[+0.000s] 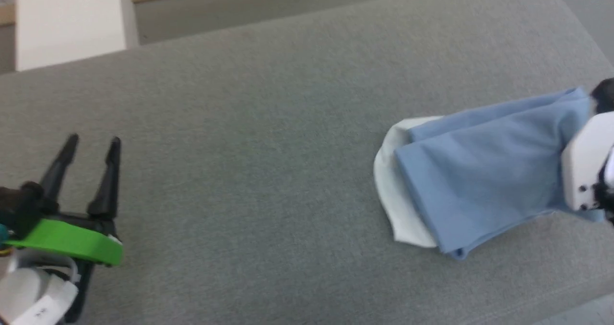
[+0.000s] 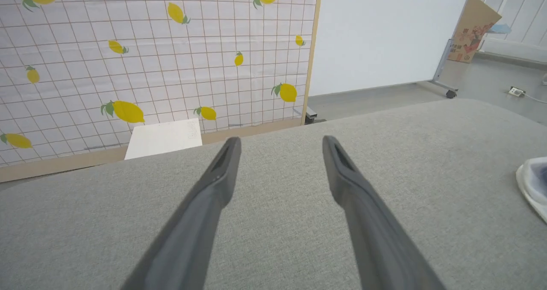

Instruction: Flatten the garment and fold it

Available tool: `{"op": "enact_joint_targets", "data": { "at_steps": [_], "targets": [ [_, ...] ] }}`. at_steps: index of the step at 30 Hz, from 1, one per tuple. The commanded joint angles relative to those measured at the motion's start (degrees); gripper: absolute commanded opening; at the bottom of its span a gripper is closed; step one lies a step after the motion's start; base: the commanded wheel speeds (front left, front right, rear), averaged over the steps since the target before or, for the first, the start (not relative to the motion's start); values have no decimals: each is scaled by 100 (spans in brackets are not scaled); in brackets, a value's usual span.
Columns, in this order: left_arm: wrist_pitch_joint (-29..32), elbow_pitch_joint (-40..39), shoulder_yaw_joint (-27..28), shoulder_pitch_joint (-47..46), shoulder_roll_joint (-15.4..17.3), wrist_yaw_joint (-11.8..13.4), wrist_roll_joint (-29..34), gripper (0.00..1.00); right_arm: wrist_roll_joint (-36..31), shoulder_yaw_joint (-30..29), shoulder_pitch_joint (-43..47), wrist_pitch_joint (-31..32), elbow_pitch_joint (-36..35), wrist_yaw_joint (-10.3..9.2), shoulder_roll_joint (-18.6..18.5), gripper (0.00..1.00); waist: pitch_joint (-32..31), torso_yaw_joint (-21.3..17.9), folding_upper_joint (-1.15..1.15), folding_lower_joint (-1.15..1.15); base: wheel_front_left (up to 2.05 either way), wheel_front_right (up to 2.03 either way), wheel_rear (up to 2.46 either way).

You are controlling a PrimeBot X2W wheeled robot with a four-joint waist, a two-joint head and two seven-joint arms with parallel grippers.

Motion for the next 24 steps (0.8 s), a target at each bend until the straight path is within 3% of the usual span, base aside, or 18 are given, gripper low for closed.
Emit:
{"op": "enact_joint_targets", "data": {
  "at_steps": [1,11,21,22,23,24],
  "targets": [
    [49,-152,102,-94,167,-23,-6,100,-116,-207,-184,-82,-23,-11,34,0,1044,-411,22,0,0,0,0],
    [289,-1177,935,179,1031,24,-136,100,-806,-1878,-844,-425,-198,-11,349,0,2240,-234,22,0,0,0,0],
    [456,-1855,1704,736,1479,134,-277,100,-1409,-2902,-1367,-559,-439,-11,699,0,2738,-338,22,0,0,0,0],
    [477,-1906,1759,791,1506,143,-286,100,-1442,-2931,-1401,-585,-457,-11,731,41,2753,-363,22,0,0,0,0],
    [490,-1941,1794,830,1521,147,-296,100,-1470,-2959,-1424,-625,-476,-11,761,100,2762,-381,22,0,0,0,0],
    [512,-1978,1826,877,1539,148,-307,100,-1499,-2974,-1438,-634,-473,-11,804,100,2770,-400,22,0,0,0,0]
  ]
}}
